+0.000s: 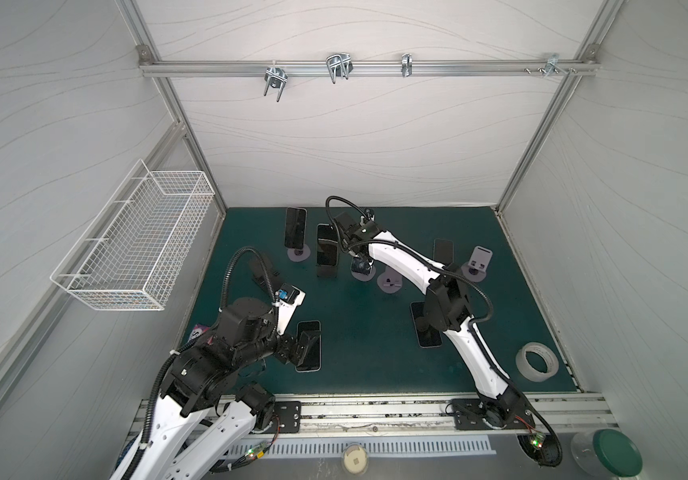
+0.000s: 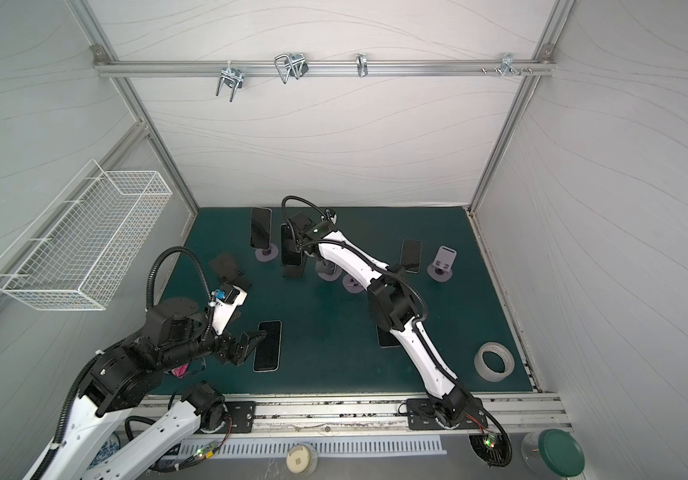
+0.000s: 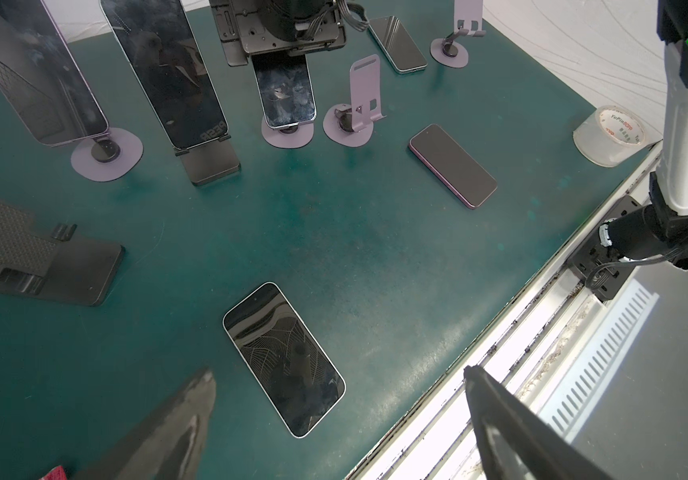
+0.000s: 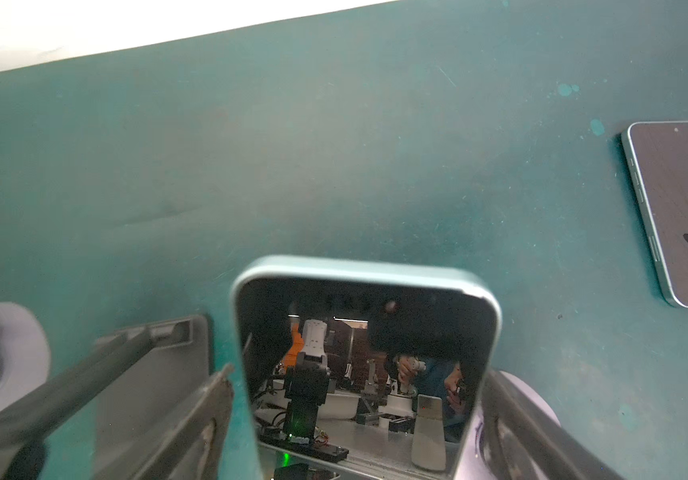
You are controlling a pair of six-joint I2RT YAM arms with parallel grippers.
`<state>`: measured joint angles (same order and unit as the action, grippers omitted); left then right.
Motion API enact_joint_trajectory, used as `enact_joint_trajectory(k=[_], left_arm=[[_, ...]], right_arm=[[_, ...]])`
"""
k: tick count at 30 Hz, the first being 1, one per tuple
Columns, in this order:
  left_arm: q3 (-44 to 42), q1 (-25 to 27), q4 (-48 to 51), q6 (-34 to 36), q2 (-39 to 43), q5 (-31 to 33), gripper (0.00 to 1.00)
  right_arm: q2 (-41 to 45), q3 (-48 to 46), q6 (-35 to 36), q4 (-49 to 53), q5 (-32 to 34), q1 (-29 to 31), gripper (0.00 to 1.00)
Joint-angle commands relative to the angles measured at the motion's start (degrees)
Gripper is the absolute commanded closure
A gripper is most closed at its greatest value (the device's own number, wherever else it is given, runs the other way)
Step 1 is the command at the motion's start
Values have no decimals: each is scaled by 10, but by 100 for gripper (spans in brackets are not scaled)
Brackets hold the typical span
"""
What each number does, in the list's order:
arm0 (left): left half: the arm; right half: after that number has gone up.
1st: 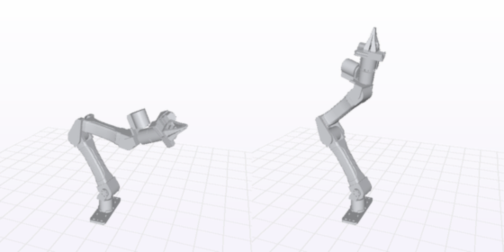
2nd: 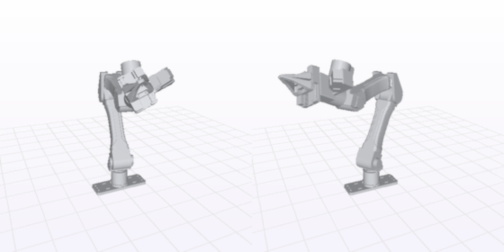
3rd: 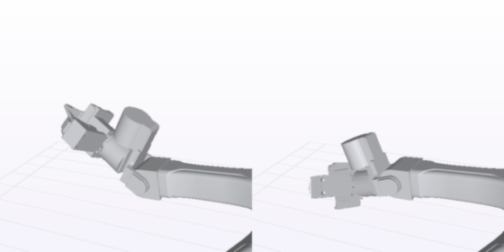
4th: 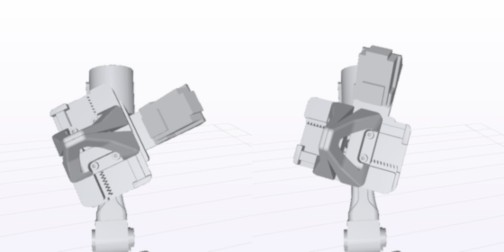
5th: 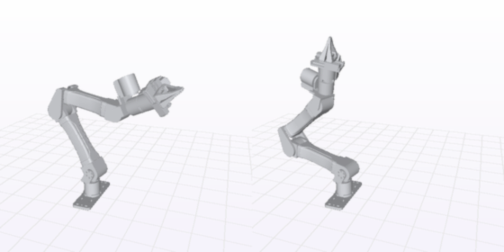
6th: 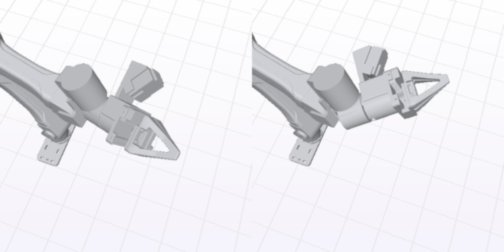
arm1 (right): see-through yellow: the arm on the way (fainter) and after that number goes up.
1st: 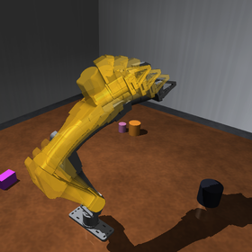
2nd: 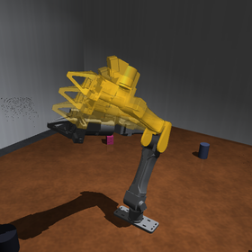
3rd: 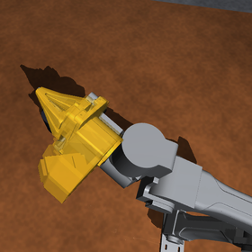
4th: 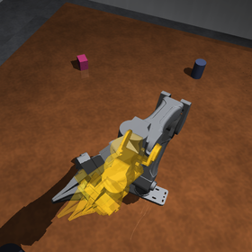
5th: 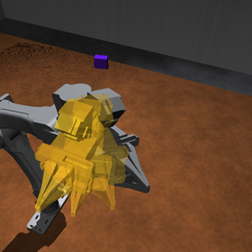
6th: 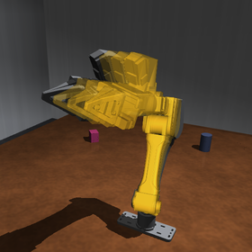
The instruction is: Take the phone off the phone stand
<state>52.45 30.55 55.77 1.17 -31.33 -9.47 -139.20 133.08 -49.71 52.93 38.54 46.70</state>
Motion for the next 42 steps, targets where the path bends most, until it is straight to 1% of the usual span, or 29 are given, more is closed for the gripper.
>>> enact_joint_trajectory(k=[1,9,23,42], left_arm=[[2,2,-22,20,3,-6,5],[-1,2,-22,27,6,2,5],[-13,2,-26,42,10,2,5],[-23,2,-34,46,14,15,4]], right_arm=[[-14,23,-18,9,7,-4,6],[-26,32,-22,13,7,-11,6],[-36,36,-20,8,1,-19,11],[-27,31,9,-5,0,-20,25]])
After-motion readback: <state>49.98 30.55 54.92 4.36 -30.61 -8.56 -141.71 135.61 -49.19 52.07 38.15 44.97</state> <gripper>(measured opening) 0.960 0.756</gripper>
